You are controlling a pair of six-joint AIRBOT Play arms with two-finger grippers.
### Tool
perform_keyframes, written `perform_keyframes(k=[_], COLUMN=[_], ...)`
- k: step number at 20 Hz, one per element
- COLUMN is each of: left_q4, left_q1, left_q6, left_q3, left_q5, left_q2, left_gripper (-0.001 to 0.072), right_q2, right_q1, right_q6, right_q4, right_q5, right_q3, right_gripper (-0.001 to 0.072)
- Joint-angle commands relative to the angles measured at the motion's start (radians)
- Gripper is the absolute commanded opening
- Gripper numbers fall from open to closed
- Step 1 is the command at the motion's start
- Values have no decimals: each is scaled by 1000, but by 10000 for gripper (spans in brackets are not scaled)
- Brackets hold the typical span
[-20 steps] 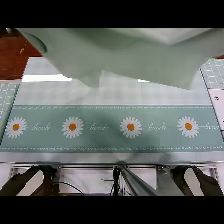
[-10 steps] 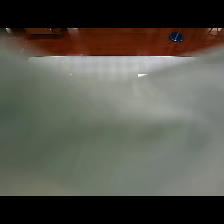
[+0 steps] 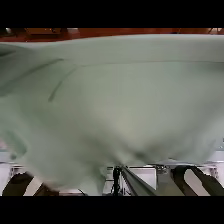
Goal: Fold the shirts.
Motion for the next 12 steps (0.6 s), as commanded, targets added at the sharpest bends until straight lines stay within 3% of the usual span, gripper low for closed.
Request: perform_keyframes(k=[1,3,6,12], left_q4=[-19,-121,-136,-231], left_q1=[-8,-52,-135,-153], left_q6=[69,98,190,195], left_q3=[-210,-239,-225,-181], left_q5=[135,244,410,685], left_q2=[-155,-301,-524,-820], left_gripper=[16,16,17,18], right_q2=[-206,-357,-513,-705], right_q1=[66,144,233,265], right_q6=[-18,-19,-19,-19], right_q4=[-58,-60,-115,-146], right_q5=[10,-44,-270,-737], right_q3=[-163,-181,-181,-182], right_gripper=[18,18,18,19])
